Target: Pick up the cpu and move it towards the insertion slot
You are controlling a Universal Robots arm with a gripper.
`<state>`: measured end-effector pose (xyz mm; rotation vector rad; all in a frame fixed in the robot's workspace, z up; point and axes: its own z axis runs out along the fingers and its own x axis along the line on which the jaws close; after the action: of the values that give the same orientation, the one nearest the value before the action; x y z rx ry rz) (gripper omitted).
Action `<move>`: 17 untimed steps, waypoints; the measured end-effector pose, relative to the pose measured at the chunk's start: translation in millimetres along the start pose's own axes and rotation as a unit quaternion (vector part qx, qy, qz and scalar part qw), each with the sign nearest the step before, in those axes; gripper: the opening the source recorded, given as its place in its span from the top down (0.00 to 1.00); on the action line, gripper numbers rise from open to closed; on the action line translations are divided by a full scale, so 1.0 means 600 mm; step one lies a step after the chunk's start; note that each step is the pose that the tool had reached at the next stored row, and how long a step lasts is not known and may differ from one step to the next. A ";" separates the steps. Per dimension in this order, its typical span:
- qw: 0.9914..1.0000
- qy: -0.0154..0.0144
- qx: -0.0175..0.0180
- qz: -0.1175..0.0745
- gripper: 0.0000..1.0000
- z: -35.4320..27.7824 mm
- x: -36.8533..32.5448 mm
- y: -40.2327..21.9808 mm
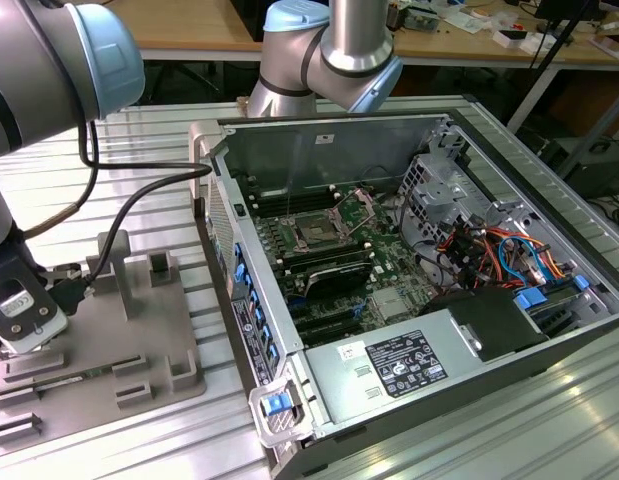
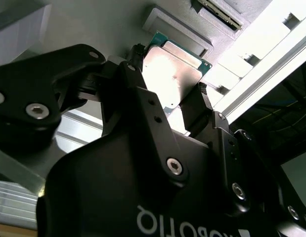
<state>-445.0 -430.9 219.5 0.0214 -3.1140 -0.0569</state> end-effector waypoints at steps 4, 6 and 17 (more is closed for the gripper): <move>1.000 0.000 0.000 0.000 0.45 -0.001 0.000 0.000; 1.000 0.000 0.000 0.000 0.45 -0.001 0.000 0.000; 1.000 0.000 0.000 0.000 0.45 -0.012 0.000 0.000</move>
<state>-445.0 -430.9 226.9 0.0213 -3.1141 -0.0571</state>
